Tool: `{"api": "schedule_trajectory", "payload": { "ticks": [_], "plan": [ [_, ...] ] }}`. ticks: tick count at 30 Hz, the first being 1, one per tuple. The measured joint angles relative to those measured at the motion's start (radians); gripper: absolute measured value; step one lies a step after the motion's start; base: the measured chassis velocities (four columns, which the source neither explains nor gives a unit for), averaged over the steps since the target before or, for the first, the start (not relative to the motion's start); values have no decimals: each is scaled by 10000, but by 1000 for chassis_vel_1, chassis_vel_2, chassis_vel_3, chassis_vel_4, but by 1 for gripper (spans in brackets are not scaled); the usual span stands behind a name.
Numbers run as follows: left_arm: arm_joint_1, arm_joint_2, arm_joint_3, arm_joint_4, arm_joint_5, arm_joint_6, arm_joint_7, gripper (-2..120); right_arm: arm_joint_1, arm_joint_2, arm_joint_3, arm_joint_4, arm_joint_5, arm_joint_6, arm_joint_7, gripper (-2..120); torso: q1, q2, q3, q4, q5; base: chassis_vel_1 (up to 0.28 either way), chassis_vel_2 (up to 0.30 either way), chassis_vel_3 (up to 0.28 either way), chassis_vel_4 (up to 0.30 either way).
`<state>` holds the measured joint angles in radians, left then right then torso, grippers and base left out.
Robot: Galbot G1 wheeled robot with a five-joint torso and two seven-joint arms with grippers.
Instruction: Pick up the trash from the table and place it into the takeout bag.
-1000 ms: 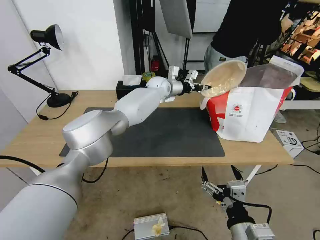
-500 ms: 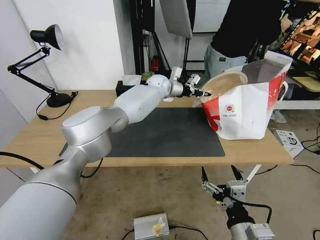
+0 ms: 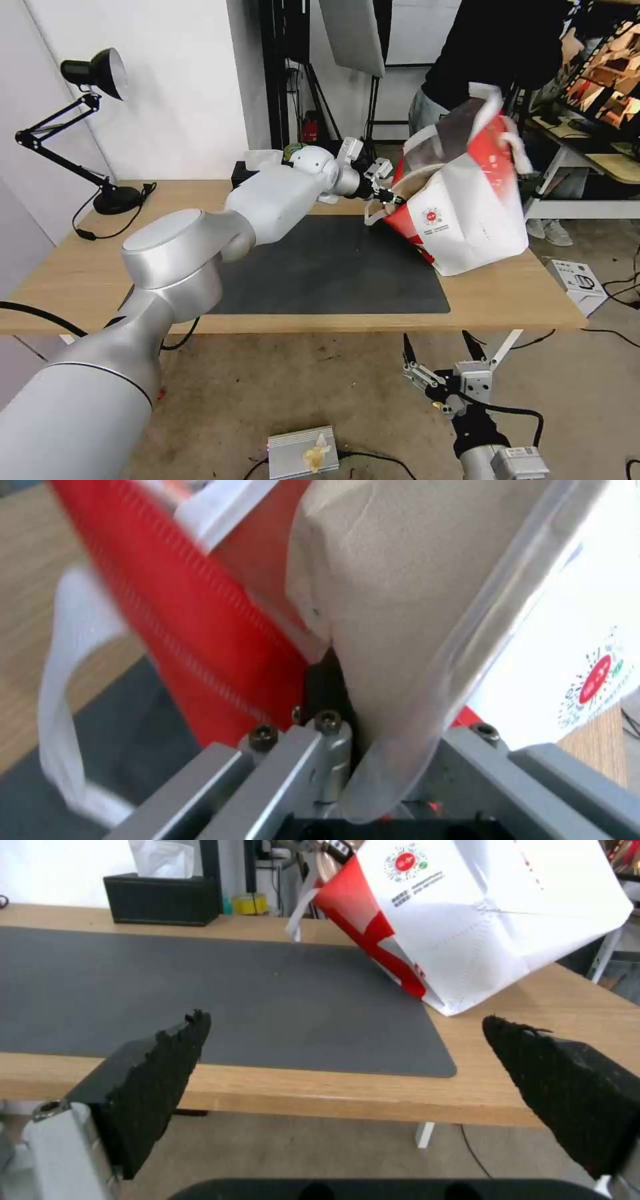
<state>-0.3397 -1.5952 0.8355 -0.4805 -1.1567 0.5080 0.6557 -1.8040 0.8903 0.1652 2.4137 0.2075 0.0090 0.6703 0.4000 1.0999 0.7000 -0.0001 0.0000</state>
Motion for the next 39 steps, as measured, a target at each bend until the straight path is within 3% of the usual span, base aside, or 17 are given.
{"api": "schedule_trajectory", "payload": {
  "ticks": [7, 10, 17, 33, 39],
  "plan": [
    [-59, -3, -6, -45, 173, -142, -2, 1, 0, 0, 0, 0, 0, 0, 0, 100, 0, 0, 0, 1, 0, 0, 0, 0, 0],
    [-73, -3, -6, -46, 265, -308, -2, 7, 0, 0, 0, 0, 0, 0, 0, 100, 0, 0, 0, 1, 0, 0, 0, 0, 0],
    [-106, -6, -48, -111, 283, -599, -59, 33, 0, 0, 0, 0, 0, 0, 0, 100, 0, 0, 0, 1, 0, 0, 0, 0, 0],
    [-280, -13, -181, -325, -91, -912, -1158, 93, 0, 0, 0, 0, 0, 0, 0, 100, 0, 0, 0, 0, -1, 0, 0, 0, 0],
    [-285, -14, -257, -344, -187, -1009, -1394, 100, 0, 0, 0, 0, 0, 0, 0, 100, 0, 0, 0, 1, -1, 0, 0, 0, 0]
  ]
}}
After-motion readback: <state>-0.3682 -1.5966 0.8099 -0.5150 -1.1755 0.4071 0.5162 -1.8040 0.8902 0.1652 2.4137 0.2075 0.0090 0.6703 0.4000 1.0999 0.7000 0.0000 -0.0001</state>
